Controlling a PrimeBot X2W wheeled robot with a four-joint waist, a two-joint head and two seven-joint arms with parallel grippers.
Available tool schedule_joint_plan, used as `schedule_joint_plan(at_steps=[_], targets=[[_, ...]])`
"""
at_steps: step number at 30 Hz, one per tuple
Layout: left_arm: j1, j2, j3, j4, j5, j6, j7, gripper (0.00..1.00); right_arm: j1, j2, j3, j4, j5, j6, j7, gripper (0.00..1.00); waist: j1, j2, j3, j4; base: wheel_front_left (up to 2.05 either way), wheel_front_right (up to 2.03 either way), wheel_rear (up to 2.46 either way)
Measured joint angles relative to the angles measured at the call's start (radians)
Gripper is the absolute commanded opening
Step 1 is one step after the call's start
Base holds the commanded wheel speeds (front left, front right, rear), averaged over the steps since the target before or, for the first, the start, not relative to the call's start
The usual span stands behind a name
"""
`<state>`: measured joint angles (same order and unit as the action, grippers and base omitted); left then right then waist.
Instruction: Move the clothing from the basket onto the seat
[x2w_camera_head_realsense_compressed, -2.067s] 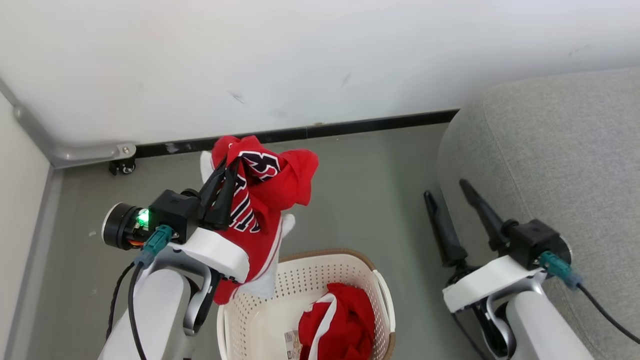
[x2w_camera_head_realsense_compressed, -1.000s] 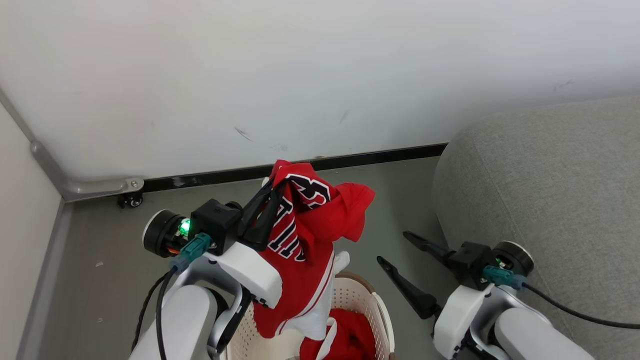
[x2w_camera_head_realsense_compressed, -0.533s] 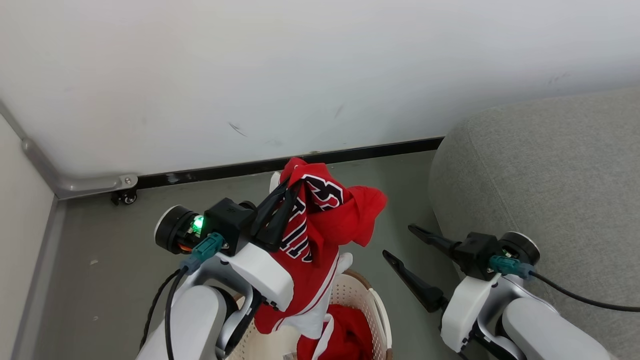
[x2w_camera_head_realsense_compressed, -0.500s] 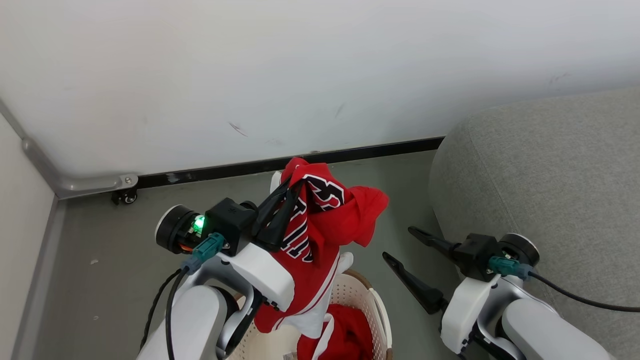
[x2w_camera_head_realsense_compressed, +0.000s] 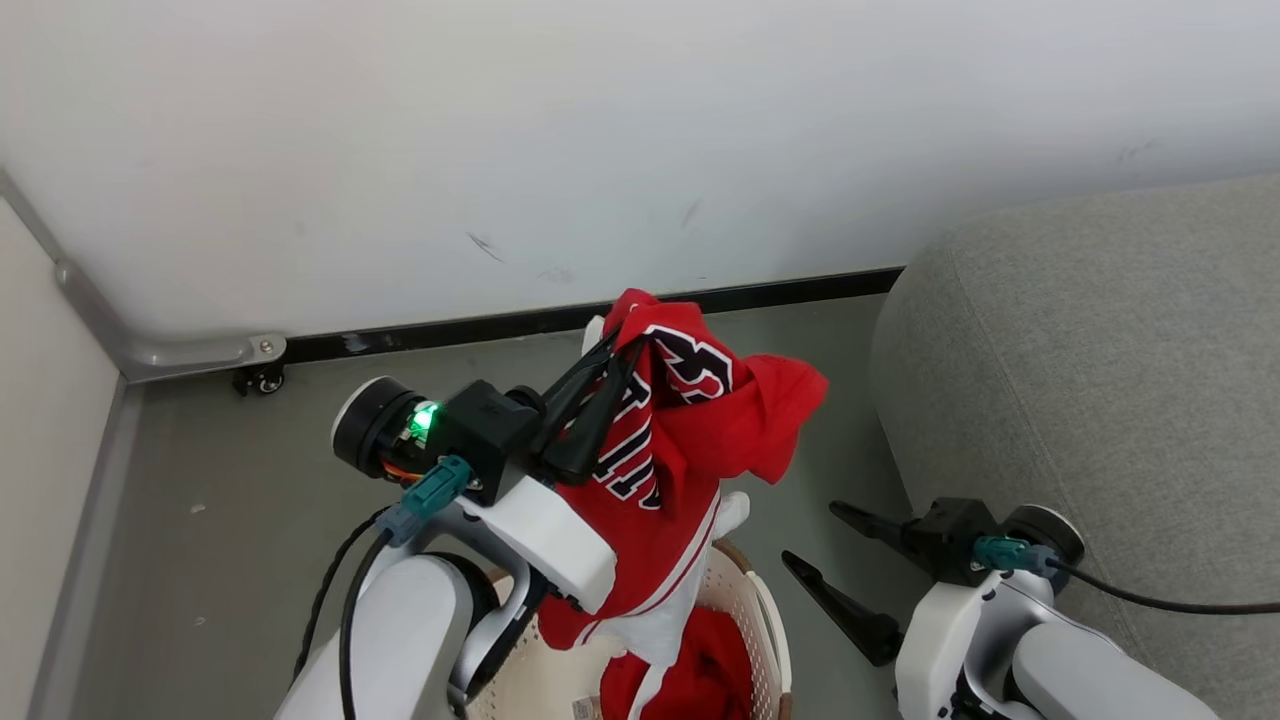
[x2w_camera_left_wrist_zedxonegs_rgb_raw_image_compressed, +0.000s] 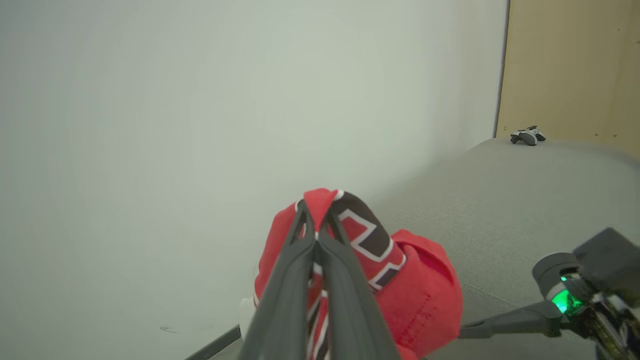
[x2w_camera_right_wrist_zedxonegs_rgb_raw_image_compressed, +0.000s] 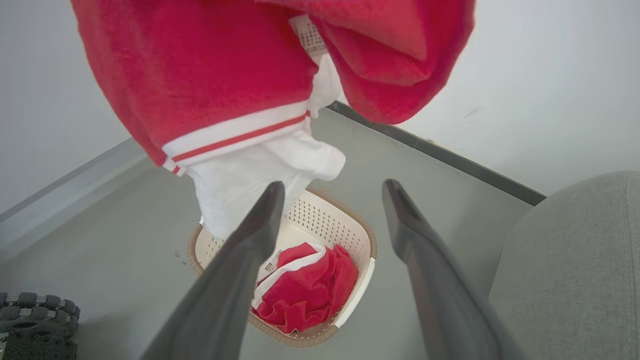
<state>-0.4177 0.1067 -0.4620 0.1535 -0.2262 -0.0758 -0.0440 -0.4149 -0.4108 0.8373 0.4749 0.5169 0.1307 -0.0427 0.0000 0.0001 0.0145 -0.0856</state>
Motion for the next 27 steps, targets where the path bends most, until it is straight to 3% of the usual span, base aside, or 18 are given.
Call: schedule_joint_plan(at_steps=[14,27], targets=[[-0.034,-0.019,-0.048,-0.051,-0.010,-0.021,0.018,0.00,-0.105,-0.045,0.135,0.046,0.036,0.000,0.009,1.00,0.0000,0.0000,-0.008,0.032,0.00,0.00,0.00],[-0.034,-0.021,-0.078,-0.068,-0.018,-0.022,0.036,0.00,-0.174,-0.037,0.314,0.051,0.057,0.000,-0.001,1.00,0.0000,0.0000,-0.013,0.058,0.00,0.00,0.00]])
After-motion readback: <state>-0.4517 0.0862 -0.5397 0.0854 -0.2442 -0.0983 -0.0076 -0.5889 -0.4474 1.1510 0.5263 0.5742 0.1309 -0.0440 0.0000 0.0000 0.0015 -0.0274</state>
